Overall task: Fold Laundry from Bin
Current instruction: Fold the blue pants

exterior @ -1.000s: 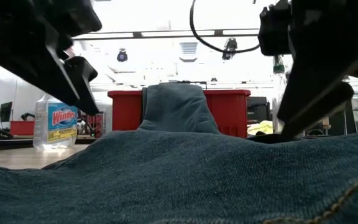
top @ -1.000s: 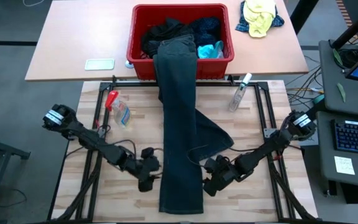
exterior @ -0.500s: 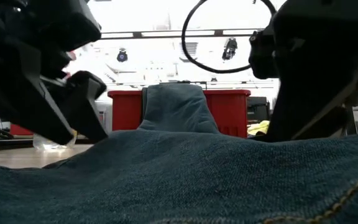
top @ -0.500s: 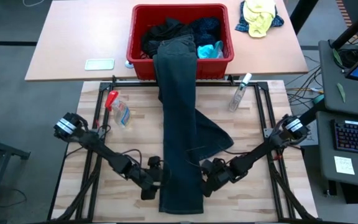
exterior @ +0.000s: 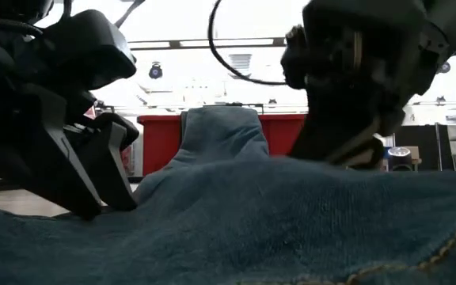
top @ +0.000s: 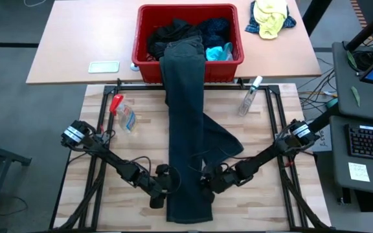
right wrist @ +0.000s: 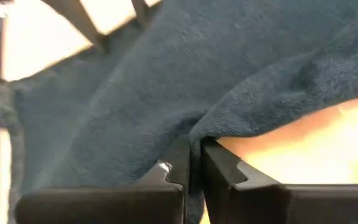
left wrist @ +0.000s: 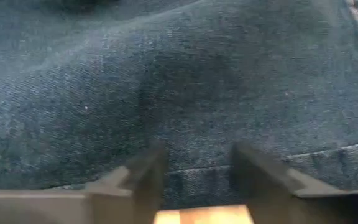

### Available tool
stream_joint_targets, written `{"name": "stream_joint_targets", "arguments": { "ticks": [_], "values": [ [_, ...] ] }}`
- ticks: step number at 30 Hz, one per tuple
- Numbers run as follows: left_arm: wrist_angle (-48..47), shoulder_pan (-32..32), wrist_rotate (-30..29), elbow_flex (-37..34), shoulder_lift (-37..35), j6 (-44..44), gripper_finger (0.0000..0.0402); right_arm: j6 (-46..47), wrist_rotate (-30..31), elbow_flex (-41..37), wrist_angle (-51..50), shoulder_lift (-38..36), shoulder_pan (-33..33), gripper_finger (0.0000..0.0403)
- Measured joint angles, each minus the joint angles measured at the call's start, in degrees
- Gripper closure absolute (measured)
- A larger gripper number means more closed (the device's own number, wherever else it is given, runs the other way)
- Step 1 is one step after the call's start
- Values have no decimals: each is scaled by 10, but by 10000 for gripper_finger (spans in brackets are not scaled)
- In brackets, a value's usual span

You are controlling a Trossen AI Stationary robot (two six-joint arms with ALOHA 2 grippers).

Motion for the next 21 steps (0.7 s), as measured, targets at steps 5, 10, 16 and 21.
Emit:
{"name": "stream_joint_targets", "arguments": {
  "ticks": [5, 10, 16, 21],
  "values": [
    [-3, 0, 1, 0, -18, 38, 385, -33, -4, 0, 7, -7, -10, 391],
    [-61, 0, -16, 0, -77, 60, 384, -41, -8, 0, -64, -47, -27, 392],
    [-75, -8, 21, 2, -111, 83, 365, -48, -2, 0, -87, -64, -29, 393],
    [-78, -12, 46, 21, -90, 111, 298, -48, -1, 0, -87, -63, -30, 392]
  ]
}}
